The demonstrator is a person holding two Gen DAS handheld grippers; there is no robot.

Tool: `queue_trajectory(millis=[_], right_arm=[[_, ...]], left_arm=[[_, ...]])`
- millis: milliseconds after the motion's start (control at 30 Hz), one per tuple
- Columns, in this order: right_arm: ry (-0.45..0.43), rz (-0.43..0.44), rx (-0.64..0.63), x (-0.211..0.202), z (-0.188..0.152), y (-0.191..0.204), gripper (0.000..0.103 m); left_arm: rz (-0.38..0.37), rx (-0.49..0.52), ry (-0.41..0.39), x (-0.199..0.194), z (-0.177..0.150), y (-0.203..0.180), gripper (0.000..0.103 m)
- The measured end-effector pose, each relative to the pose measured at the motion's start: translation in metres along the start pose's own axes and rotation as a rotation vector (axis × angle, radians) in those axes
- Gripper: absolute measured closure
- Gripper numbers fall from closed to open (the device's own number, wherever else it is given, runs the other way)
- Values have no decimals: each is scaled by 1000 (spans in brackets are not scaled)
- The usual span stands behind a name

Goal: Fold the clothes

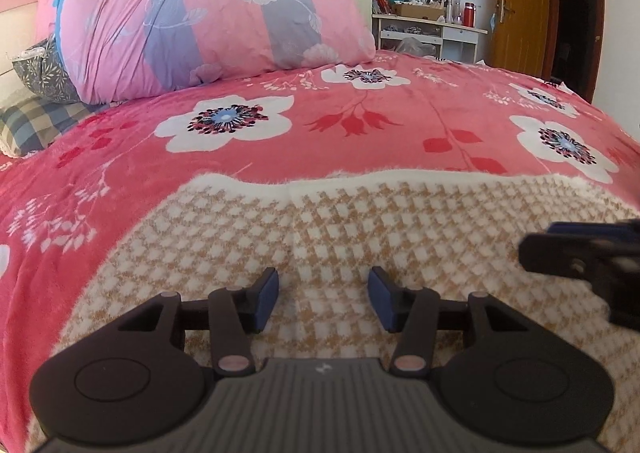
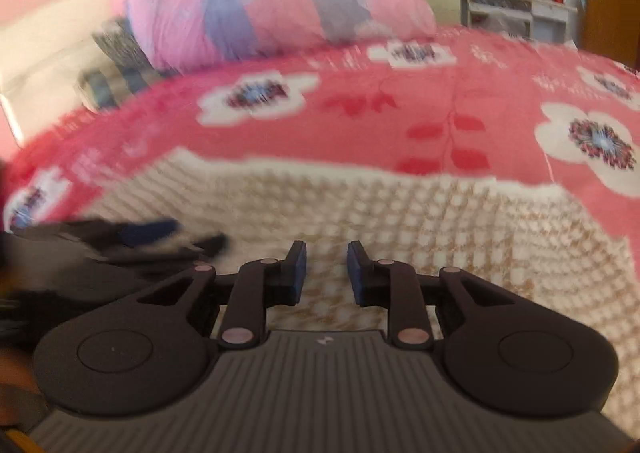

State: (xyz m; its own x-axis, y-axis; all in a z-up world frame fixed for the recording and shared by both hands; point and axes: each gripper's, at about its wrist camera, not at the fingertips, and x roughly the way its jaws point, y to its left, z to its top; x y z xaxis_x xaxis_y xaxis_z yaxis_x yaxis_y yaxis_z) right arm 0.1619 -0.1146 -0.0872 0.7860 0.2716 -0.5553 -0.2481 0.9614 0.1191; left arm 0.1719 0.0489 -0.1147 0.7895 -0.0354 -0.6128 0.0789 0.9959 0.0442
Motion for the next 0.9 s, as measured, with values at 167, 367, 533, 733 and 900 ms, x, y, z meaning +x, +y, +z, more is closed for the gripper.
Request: queue_trajectory(millis=[167,367,533,733,900], right_arm=[[26,-20,-37,14,-35,0,82],[28,14,-85,-23,-45,11,81],[-2,13,-64,-34,-56,13,81],[-26,42,-186,-52,-83,34,82],[-118,69,-214,-86,-66,48,82]], left_arm=[[17,27,-7,0,-2,-4,51],[18,28,-10,1,-3,-3,51],[25,39,-11,1,-2,-5,50],[28,51,-16,0,-1,-2,50],[-8,24,4,3,2,5,49]])
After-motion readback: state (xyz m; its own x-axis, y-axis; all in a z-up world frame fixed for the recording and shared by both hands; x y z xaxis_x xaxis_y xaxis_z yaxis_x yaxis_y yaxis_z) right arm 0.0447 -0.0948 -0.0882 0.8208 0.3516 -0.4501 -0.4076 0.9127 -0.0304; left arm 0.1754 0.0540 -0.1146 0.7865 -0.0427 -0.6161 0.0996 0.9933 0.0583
